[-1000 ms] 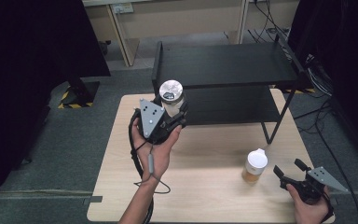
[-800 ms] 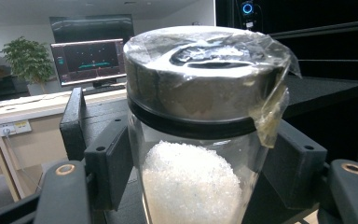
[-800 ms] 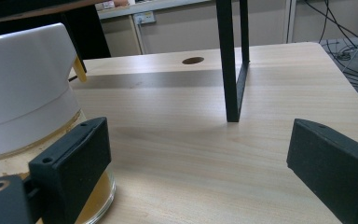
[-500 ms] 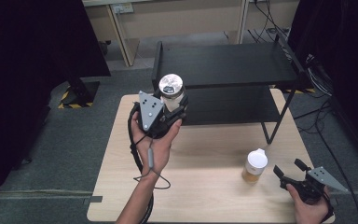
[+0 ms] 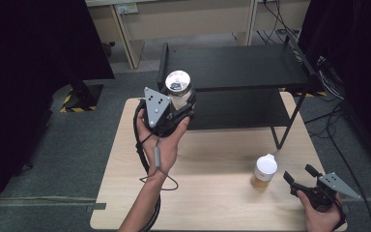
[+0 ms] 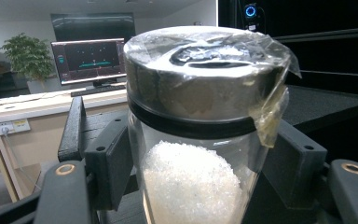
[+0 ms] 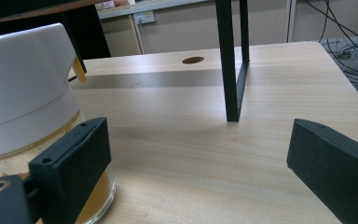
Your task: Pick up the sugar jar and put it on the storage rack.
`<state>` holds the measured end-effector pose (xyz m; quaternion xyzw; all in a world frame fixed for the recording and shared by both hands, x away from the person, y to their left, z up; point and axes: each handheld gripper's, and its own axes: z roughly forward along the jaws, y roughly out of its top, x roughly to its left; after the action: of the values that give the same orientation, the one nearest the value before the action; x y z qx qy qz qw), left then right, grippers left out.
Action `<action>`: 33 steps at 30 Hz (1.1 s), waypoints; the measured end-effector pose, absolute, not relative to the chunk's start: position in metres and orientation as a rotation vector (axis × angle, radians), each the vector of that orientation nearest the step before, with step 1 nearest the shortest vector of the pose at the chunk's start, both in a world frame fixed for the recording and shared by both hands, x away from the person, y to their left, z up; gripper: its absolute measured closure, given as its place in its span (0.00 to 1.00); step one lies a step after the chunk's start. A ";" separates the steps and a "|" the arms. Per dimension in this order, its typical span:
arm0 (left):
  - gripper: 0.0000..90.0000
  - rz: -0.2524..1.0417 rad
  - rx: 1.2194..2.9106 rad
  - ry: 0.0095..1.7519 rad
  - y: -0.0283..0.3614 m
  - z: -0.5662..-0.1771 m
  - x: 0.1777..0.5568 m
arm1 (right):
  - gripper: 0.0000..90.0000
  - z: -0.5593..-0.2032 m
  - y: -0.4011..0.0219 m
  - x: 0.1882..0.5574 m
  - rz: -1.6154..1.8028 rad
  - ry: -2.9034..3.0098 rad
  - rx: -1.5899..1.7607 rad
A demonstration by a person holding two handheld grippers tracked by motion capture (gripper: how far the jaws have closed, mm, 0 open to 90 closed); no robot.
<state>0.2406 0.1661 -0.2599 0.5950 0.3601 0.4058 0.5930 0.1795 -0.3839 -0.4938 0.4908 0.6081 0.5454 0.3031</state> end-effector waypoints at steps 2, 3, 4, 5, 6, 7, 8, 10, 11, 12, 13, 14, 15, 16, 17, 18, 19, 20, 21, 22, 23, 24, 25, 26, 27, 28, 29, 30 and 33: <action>0.35 0.945 1.383 0.839 0.166 -0.259 0.241 | 0.07 -0.494 -0.384 0.179 1.446 1.611 1.300; 0.35 0.946 1.382 0.839 0.166 -0.259 0.241 | 0.07 -0.494 -0.384 0.179 1.446 1.611 1.301; 0.35 0.946 1.382 0.840 0.166 -0.259 0.241 | 0.07 -0.494 -0.384 0.179 1.446 1.611 1.301; 0.35 0.947 1.382 0.840 0.166 -0.258 0.242 | 0.07 -0.494 -0.384 0.179 1.446 1.611 1.301; 0.35 0.948 1.382 0.840 0.166 -0.257 0.242 | 0.07 -0.494 -0.384 0.180 1.445 1.612 1.301; 0.35 0.949 1.381 0.841 0.166 -0.257 0.242 | 0.07 -0.494 -0.384 0.180 1.445 1.613 1.301; 0.35 0.949 1.379 0.841 0.166 -0.256 0.242 | 0.07 -0.494 -0.384 0.180 1.445 1.613 1.300; 0.35 0.949 1.377 0.841 0.166 -0.255 0.243 | 0.07 -0.494 -0.384 0.179 1.445 1.612 1.300; 0.35 0.950 1.378 0.841 0.166 -0.255 0.243 | 0.07 -0.494 -0.384 0.179 1.446 1.611 1.301; 0.35 0.950 1.375 0.841 0.166 -0.254 0.243 | 0.07 -0.494 -0.384 0.179 1.446 1.610 1.301; 0.35 0.950 1.376 0.841 0.166 -0.253 0.244 | 0.07 -0.494 -0.384 0.179 1.447 1.610 1.301; 0.35 0.944 1.374 0.842 0.166 -0.252 0.244 | 0.07 -0.494 -0.384 0.179 1.447 1.611 1.301; 0.35 0.944 1.374 0.842 0.166 -0.252 0.244 | 0.07 -0.494 -0.384 0.180 1.446 1.611 1.301; 0.35 0.938 1.373 0.842 0.166 -0.252 0.245 | 0.07 -0.494 -0.384 0.180 1.446 1.611 1.301; 0.35 0.937 1.373 0.843 0.166 -0.251 0.245 | 0.07 -0.494 -0.384 0.180 1.446 1.612 1.301; 0.35 0.936 1.373 0.844 0.166 -0.250 0.246 | 0.07 -0.494 -0.384 0.179 1.445 1.611 1.300; 0.35 0.933 1.372 0.846 0.165 -0.250 0.246 | 0.07 -0.494 -0.384 0.179 1.445 1.611 1.300; 0.35 0.935 1.374 0.848 0.165 -0.248 0.248 | 0.07 -0.494 -0.384 0.179 1.446 1.611 1.301; 0.35 0.936 1.374 0.850 0.164 -0.247 0.249 | 0.07 -0.494 -0.384 0.179 1.447 1.611 1.301; 0.35 0.938 1.375 0.851 0.164 -0.246 0.250 | 0.07 -0.494 -0.384 0.179 1.447 1.611 1.301; 0.35 0.938 1.375 0.851 0.164 -0.246 0.250 | 0.07 -0.494 -0.384 0.179 1.447 1.611 1.302; 0.35 0.939 1.373 0.854 0.163 -0.245 0.251 | 0.07 -0.494 -0.384 0.179 1.447 1.611 1.302; 0.35 0.939 1.375 0.856 0.163 -0.244 0.252 | 0.07 -0.494 -0.384 0.180 1.447 1.611 1.302; 0.35 0.940 1.371 0.862 0.163 -0.242 0.255 | 0.07 -0.494 -0.384 0.180 1.447 1.612 1.301; 0.35 0.944 1.370 0.865 0.162 -0.240 0.256 | 0.07 -0.494 -0.384 0.180 1.447 1.612 1.301; 0.35 0.946 1.371 0.868 0.162 -0.239 0.257 | 0.07 -0.494 -0.384 0.180 1.447 1.612 1.301; 0.35 0.947 1.369 0.870 0.162 -0.237 0.259 | 0.07 -0.494 -0.384 0.180 1.447 1.612 1.301; 0.35 0.950 1.369 0.873 0.162 -0.235 0.260 | 0.07 -0.494 -0.384 0.180 1.448 1.612 1.301; 0.35 0.958 1.370 0.878 0.161 -0.230 0.264 | 0.07 -0.494 -0.384 0.180 1.447 1.613 1.301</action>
<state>0.2640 0.1606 -0.2300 0.5878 0.3764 0.4109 0.5864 0.1797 -0.3842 -0.4938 0.4906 0.6082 0.5458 0.3024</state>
